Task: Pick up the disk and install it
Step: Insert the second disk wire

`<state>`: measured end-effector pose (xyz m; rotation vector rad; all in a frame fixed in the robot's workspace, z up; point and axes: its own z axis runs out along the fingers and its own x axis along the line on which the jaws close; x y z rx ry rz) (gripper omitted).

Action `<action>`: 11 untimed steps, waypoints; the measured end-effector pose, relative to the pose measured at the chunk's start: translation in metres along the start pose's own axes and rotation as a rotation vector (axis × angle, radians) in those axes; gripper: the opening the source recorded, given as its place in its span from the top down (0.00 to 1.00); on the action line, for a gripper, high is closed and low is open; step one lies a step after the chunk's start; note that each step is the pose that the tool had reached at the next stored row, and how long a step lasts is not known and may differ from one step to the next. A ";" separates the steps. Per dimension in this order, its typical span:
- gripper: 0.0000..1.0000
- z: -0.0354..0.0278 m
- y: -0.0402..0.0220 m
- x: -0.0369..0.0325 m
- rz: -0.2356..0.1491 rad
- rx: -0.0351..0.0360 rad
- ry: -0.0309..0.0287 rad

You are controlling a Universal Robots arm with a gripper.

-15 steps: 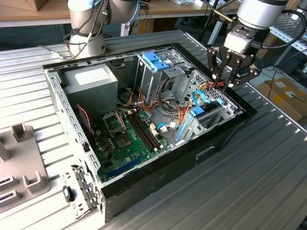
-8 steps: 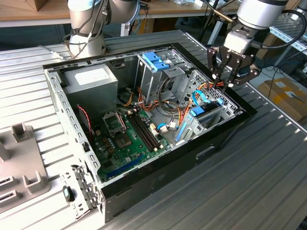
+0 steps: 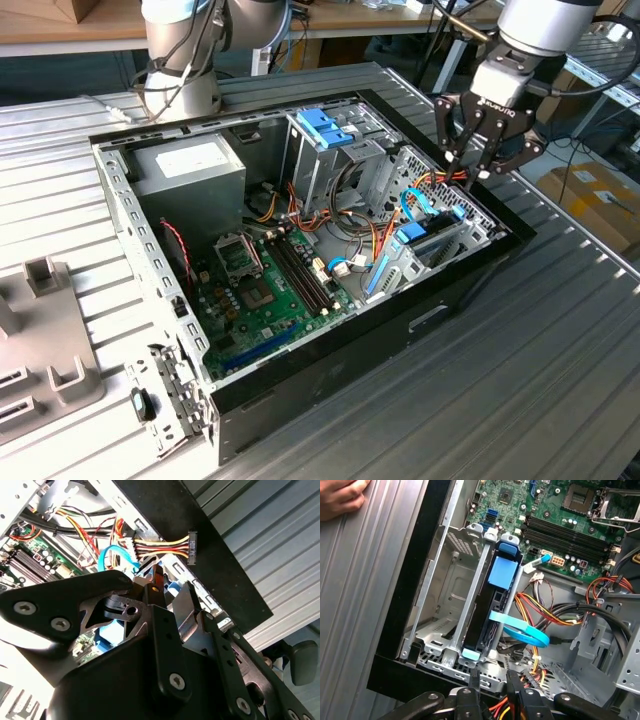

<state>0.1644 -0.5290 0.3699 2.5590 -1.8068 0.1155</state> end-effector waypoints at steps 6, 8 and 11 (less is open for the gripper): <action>0.65 0.0009 -0.0165 0.0058 -0.001 -0.0030 -0.0005; 0.65 0.0014 -0.0226 0.0080 -0.006 -0.0042 -0.0013; 0.65 0.0017 -0.0278 0.0097 -0.026 -0.0033 -0.0020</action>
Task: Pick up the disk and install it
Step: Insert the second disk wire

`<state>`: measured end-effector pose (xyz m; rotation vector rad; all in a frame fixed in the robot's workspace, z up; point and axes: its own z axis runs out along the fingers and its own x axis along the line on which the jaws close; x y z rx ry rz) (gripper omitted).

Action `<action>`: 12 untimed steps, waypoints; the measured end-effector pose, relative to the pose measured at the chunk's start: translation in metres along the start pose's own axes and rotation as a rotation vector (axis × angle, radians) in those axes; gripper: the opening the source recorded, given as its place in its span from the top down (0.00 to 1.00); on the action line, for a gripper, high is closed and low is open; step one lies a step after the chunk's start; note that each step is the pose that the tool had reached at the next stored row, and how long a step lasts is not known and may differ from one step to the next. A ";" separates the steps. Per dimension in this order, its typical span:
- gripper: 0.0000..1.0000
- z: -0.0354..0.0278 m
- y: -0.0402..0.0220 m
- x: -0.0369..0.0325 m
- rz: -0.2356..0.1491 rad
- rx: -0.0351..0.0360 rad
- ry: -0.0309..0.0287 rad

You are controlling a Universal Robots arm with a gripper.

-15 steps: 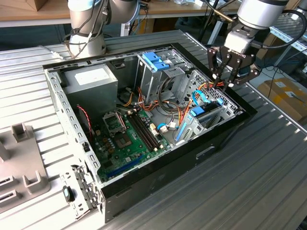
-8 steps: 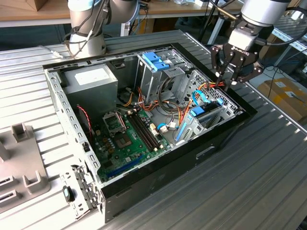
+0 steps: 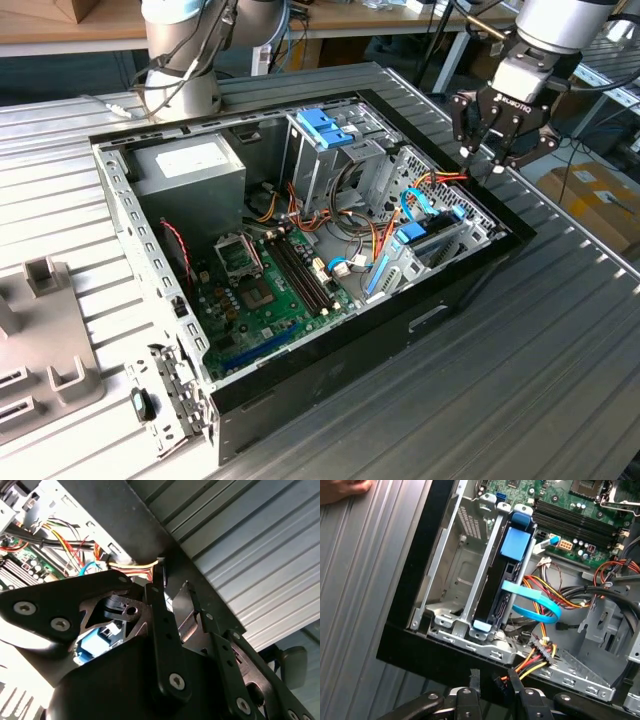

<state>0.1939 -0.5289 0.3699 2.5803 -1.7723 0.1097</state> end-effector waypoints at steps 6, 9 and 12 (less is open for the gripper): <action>0.65 -0.0012 -0.0010 -0.0013 -0.042 0.0031 -0.0025; 0.65 -0.0014 -0.0011 -0.0014 -0.098 0.0065 -0.0040; 0.65 -0.0009 -0.0011 -0.0014 -0.179 0.0116 -0.0066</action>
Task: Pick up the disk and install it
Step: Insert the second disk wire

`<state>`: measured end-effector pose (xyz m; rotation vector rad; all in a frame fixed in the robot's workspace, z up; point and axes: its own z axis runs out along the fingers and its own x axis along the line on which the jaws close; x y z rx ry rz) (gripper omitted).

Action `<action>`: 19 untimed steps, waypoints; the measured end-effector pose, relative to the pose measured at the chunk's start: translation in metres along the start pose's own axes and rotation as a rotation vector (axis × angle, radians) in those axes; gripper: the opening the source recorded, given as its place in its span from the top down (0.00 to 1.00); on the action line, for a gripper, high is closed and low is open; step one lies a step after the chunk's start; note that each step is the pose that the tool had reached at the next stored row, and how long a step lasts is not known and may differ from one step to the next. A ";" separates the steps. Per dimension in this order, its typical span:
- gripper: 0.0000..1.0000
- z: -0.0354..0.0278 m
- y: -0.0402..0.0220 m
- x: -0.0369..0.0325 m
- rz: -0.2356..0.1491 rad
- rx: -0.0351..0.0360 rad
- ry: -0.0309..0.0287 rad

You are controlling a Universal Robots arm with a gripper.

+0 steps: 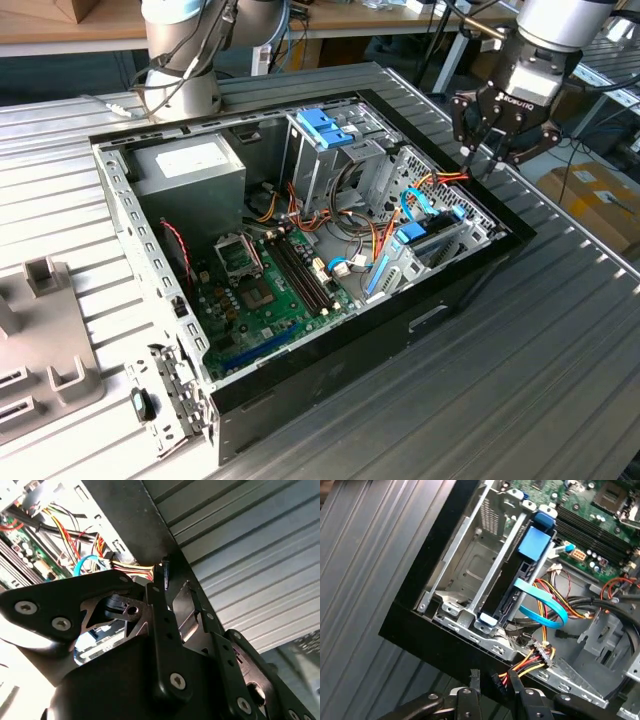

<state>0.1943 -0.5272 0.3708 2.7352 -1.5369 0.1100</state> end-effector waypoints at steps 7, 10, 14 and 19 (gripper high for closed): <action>0.65 0.0007 0.0001 0.0000 -0.089 0.0054 -0.0027; 0.65 0.0008 0.0001 0.0000 -0.097 0.0059 -0.0030; 0.65 0.0008 0.0001 0.0000 -0.159 0.0098 -0.0049; 0.65 0.0028 0.0001 -0.0002 -0.281 0.0174 -0.0089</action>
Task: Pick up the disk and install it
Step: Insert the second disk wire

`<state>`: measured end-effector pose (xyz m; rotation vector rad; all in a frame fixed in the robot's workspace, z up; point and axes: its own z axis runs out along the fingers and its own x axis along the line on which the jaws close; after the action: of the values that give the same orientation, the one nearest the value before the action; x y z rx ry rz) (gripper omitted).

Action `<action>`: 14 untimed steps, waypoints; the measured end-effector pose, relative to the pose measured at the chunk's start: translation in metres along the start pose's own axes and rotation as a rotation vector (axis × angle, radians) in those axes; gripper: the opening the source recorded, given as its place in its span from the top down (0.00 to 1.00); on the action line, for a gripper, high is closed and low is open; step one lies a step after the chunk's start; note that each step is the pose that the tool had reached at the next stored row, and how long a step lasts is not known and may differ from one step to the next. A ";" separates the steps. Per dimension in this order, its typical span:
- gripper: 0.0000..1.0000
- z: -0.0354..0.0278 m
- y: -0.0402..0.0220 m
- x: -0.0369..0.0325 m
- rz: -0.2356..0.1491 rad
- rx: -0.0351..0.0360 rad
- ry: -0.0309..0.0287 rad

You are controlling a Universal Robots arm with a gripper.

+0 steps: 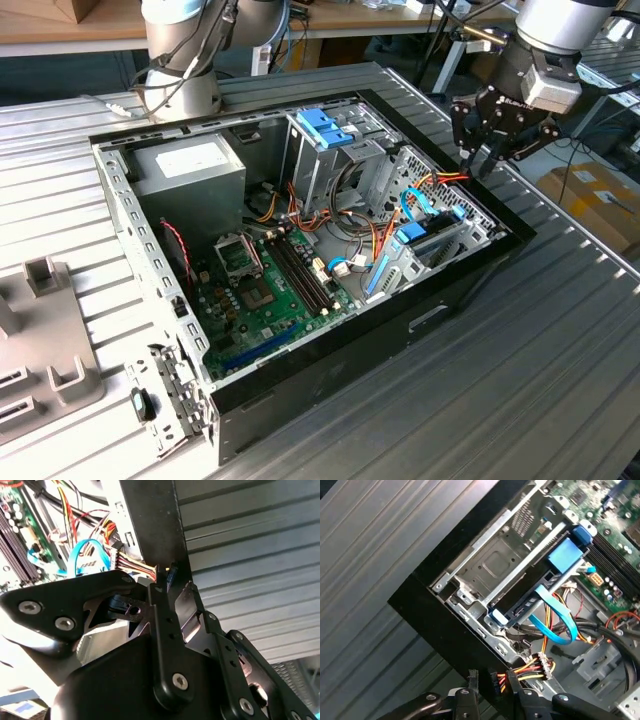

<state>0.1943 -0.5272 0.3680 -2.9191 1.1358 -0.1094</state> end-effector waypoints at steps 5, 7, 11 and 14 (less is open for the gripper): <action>0.65 0.0013 0.0000 -0.0001 -0.060 0.0033 -0.0015; 0.65 0.0014 0.0001 -0.0001 -0.060 0.0034 -0.0016; 0.65 0.0014 0.0000 -0.0001 -0.061 0.0034 -0.0016; 0.66 0.0014 0.0000 -0.0001 -0.061 0.0034 -0.0016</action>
<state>0.1943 -0.5272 0.3667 -2.9510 1.0452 -0.1092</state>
